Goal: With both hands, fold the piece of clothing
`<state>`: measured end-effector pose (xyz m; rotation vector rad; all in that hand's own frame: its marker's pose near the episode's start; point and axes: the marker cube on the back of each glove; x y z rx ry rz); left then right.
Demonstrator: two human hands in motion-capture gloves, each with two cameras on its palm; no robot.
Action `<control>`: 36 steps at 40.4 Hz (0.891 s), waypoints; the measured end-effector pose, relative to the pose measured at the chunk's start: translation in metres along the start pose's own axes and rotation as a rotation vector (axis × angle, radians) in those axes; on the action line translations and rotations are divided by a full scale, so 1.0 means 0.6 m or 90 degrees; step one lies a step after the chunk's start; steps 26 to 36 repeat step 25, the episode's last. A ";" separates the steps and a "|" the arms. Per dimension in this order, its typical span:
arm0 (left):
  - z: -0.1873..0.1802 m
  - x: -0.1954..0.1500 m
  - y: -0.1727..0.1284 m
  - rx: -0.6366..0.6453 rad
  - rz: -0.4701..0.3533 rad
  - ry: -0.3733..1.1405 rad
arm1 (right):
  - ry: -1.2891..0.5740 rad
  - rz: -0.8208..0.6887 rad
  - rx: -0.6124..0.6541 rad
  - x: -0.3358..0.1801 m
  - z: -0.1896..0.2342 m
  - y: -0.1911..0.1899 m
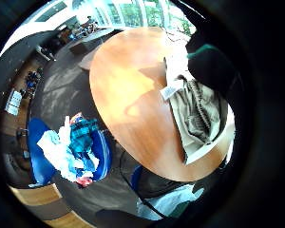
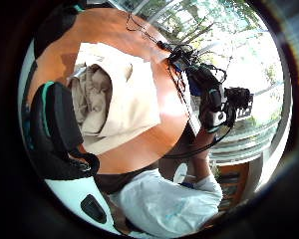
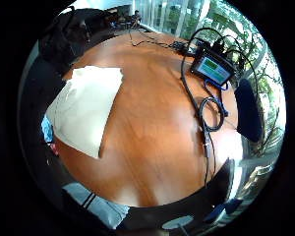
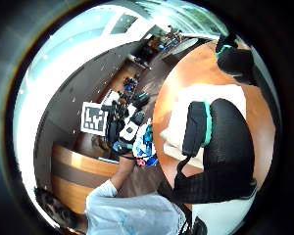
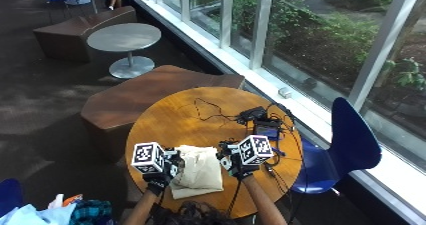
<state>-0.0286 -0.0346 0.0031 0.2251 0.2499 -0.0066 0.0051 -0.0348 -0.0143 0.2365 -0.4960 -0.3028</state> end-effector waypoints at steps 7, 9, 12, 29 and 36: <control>0.000 0.031 -0.008 0.013 0.022 -0.121 | 0.210 0.100 0.002 0.038 -0.050 0.019; -0.005 0.040 -0.005 0.009 0.023 -0.152 | 0.255 0.111 -0.021 0.034 -0.048 0.021; -0.006 0.049 -0.006 -0.002 0.032 -0.177 | 0.311 0.115 -0.059 0.030 -0.037 0.018; -0.007 0.045 0.009 -0.079 0.028 -0.177 | 0.378 0.134 -0.111 0.001 0.000 0.001; -0.007 0.045 0.009 -0.079 0.028 -0.177 | 0.378 0.134 -0.111 0.001 0.000 0.001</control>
